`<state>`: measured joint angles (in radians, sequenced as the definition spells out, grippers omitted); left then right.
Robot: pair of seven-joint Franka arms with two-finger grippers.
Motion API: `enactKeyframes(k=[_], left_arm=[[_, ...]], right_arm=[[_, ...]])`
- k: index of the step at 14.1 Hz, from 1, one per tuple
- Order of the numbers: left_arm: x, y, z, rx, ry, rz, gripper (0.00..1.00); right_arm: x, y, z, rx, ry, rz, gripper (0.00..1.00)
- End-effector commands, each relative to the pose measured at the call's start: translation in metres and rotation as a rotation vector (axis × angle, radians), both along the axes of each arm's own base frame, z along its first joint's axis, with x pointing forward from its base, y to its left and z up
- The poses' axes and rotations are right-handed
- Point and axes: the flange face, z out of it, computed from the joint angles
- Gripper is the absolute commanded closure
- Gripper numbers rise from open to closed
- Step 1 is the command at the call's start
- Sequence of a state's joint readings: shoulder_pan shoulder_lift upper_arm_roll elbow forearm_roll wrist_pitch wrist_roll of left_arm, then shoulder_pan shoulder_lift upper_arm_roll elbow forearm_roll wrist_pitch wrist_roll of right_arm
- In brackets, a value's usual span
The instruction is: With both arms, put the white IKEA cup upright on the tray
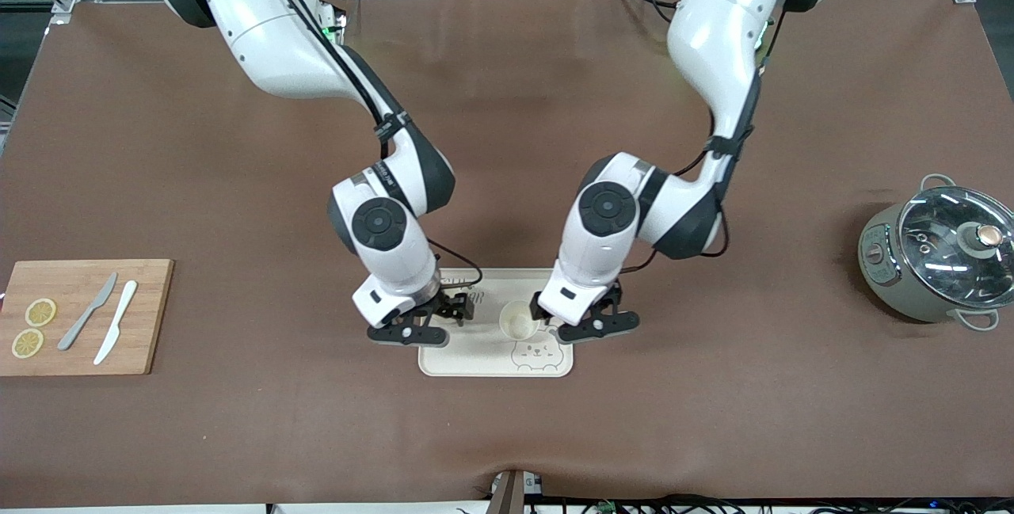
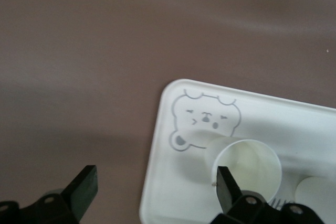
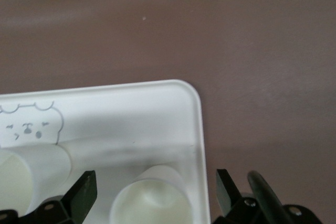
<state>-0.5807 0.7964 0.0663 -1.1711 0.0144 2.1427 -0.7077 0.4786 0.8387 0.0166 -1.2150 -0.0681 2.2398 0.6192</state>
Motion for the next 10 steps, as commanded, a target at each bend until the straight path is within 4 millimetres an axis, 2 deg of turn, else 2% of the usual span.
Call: enactKeyframes(k=[1, 3, 7, 9, 10], left_arm=[[0.005, 0.041, 0.063, 0.007, 0.004, -0.067, 0.00], [0.009, 0.075, 0.081, 0.032, 0.018, -0.150, 0.00], [0.008, 0.150, 0.098, 0.065, 0.088, -0.234, 0.00], [0.002, 0.181, 0.114, 0.046, 0.091, -0.231, 0.00], [-0.001, 0.199, 0.122, 0.021, 0.091, -0.242, 0.00]], right_arm=[[0.015, -0.042, 0.034, -0.021, 0.016, 0.047, 0.00], [0.022, -0.075, 0.049, -0.037, 0.046, 0.041, 0.00], [0.022, -0.102, 0.072, -0.059, 0.074, 0.007, 0.00], [0.022, -0.116, 0.085, -0.058, 0.065, -0.005, 0.00], [0.021, -0.130, 0.093, -0.058, 0.064, -0.017, 0.00]])
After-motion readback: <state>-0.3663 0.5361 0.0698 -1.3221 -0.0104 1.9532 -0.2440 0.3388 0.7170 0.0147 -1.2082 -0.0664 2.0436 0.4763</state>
